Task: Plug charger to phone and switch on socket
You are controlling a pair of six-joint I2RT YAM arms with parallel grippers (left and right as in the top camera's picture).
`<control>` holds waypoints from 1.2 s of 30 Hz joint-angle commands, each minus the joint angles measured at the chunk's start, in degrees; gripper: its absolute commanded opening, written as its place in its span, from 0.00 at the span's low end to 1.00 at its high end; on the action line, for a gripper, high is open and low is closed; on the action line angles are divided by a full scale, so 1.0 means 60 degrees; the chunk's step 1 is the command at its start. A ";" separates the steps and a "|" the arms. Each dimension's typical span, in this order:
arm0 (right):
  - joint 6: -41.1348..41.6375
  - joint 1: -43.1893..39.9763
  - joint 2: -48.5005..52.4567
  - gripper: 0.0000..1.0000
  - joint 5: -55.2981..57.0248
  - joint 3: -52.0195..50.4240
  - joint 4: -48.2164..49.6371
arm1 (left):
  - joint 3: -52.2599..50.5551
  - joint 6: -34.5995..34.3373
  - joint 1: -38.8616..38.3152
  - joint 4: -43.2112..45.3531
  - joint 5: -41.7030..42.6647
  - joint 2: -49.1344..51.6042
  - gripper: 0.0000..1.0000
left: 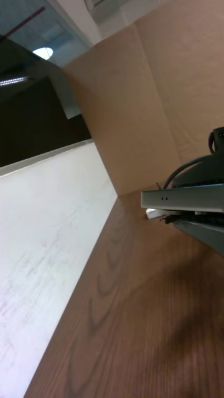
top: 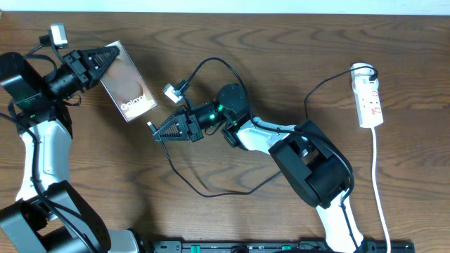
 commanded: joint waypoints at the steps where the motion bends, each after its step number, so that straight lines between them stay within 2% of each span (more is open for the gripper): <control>1: 0.0222 0.0047 -0.0018 0.01 0.0160 0.0062 0.0313 | 0.0219 0.0095 -0.0029 0.0124 0.0299 -0.0138 0.07; 36: 0.0433 0.0029 -0.0018 0.01 0.0477 0.0062 0.0780 | 0.0219 0.0124 -0.0401 0.0273 0.0514 -0.0138 0.07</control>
